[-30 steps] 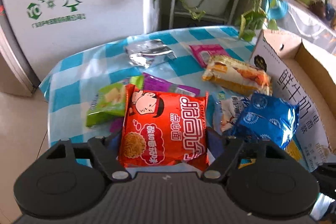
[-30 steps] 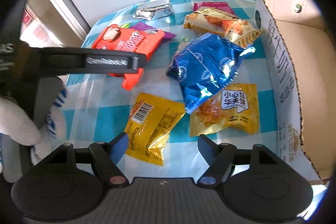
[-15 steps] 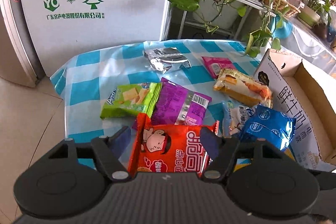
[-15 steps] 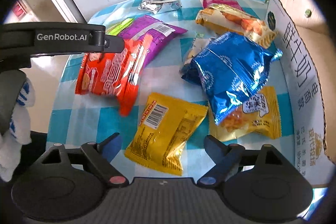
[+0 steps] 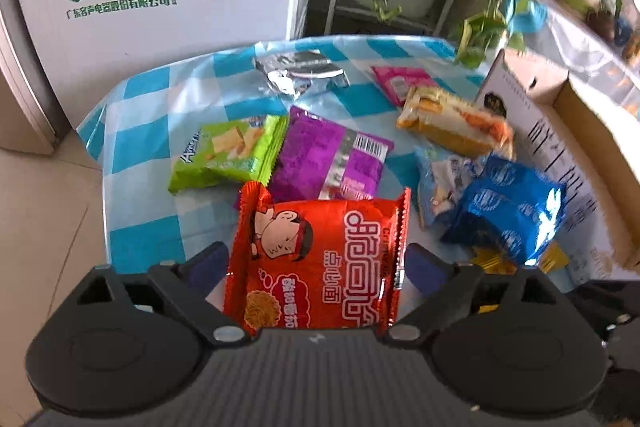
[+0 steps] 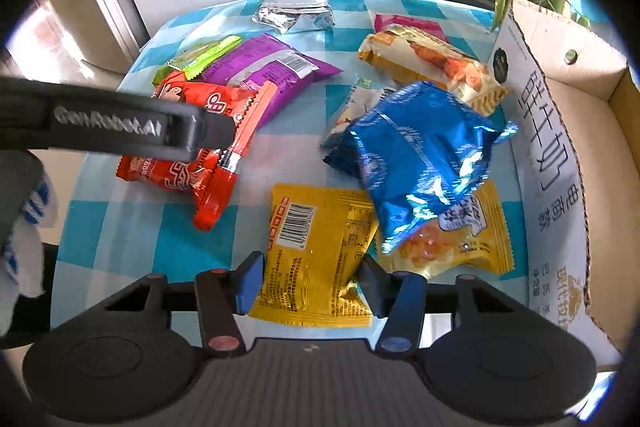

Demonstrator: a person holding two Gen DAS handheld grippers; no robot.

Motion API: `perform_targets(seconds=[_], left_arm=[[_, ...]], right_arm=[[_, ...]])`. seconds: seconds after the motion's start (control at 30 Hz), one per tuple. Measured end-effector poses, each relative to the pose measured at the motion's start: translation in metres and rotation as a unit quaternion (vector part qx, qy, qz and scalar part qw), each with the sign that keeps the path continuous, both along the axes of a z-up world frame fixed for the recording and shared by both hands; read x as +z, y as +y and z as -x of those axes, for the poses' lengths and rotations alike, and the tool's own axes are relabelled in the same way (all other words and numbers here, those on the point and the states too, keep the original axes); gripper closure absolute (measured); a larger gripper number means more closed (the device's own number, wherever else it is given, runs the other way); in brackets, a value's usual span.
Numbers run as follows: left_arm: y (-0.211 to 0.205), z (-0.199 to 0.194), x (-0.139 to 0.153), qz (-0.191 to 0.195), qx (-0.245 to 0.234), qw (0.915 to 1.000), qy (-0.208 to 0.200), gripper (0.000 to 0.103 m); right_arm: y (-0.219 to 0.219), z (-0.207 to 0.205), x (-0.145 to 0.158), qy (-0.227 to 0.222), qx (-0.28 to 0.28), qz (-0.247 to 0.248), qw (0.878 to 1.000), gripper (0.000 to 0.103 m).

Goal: Organize snacks
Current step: 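Grasp the red cracker bag with the left gripper while the right gripper approaches the yellow packet, then lift the red cracker bag with the left gripper while the right gripper grasps the yellow packet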

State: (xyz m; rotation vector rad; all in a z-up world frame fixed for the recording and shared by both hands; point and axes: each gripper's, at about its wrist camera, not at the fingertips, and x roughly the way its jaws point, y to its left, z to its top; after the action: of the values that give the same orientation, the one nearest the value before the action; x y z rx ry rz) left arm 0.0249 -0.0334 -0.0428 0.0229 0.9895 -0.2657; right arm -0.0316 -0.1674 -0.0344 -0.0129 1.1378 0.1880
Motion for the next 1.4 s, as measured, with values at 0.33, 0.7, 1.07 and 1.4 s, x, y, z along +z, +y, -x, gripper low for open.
perform_targets(seconds=[0.33, 0.7, 1.07, 1.4], left_arm=[[-0.013, -0.006, -0.022, -0.052, -0.008, 0.9985, 0.016, 0.002], [-0.013, -0.005, -0.031, -0.055, 0.009, 0.9984, 0.004, 0.000], [-0.014, 0.000, -0.029, -0.054, 0.009, 0.9985, 0.000, 0.006], [-0.005, 0.021, -0.016, -0.023, 0.026, 0.9992, -0.020, 0.027]], right_arm=[[-0.005, 0.002, 0.001, 0.006, -0.006, -0.011, 1.000, 0.043], [-0.004, -0.002, -0.002, 0.010, -0.014, -0.012, 1.000, 0.030], [0.007, -0.003, -0.007, -0.004, 0.005, 0.030, 1.000, 0.039], [0.001, -0.002, 0.000, -0.009, 0.007, 0.009, 1.000, 0.049]])
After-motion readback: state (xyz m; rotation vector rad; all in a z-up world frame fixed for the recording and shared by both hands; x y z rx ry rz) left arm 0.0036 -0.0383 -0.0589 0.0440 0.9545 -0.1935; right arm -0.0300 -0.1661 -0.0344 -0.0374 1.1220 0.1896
